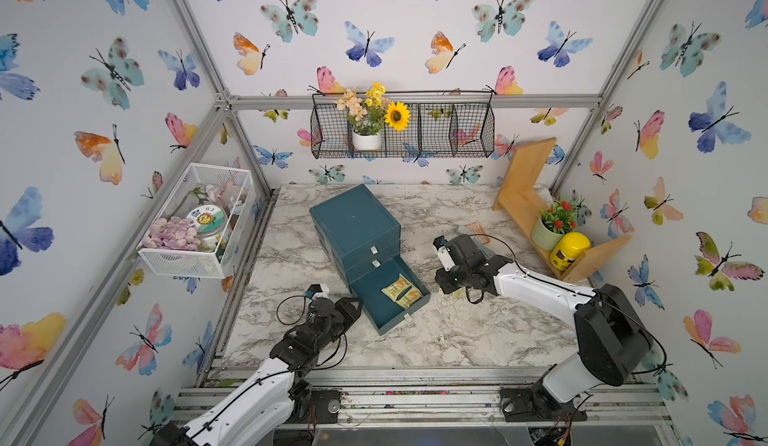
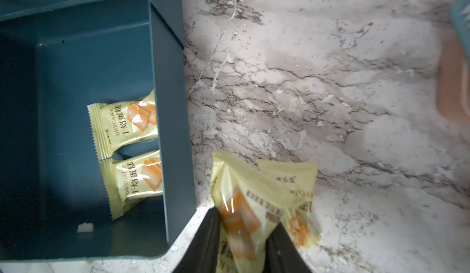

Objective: Take the cookies out of the drawer
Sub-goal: Place the cookie at the center of the board.

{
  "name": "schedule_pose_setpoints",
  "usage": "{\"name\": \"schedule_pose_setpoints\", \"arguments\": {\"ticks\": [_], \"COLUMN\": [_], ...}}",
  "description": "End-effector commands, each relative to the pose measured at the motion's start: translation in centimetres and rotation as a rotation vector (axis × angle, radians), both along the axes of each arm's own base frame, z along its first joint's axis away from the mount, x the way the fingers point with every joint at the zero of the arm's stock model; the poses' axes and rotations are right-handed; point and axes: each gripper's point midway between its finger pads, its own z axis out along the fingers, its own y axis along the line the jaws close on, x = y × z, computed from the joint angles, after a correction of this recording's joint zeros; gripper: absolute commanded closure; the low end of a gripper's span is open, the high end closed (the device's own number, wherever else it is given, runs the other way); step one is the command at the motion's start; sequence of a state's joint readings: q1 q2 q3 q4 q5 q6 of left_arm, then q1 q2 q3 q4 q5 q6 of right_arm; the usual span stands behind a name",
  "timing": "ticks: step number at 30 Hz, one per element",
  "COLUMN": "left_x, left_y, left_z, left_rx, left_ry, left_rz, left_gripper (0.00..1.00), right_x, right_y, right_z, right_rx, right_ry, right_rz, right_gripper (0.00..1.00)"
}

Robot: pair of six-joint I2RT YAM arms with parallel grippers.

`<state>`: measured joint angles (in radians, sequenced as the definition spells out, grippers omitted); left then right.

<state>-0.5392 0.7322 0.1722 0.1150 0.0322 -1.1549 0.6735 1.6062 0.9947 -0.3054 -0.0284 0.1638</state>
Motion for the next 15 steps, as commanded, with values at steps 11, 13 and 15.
{"name": "schedule_pose_setpoints", "arguments": {"ticks": [11,13,15], "left_x": [0.1,0.1,0.2], "left_y": [-0.9,-0.9,-0.9], "left_z": [1.8,1.7,1.7], "left_rx": [-0.015,-0.015,-0.014], "left_ry": [-0.039,-0.038,-0.037], "left_rz": [-0.048,-0.046,-0.046], "left_gripper": [0.54,0.54,0.54], "right_x": [-0.1,0.0,0.1], "right_y": [-0.2,-0.6,-0.8], "right_z": [-4.6,-4.9,-4.8], "right_rx": [-0.03,-0.05,-0.062], "right_ry": [0.076,0.072,0.065], "right_rz": [0.007,-0.004,-0.009], "right_gripper": [0.66,0.62,0.56]}}
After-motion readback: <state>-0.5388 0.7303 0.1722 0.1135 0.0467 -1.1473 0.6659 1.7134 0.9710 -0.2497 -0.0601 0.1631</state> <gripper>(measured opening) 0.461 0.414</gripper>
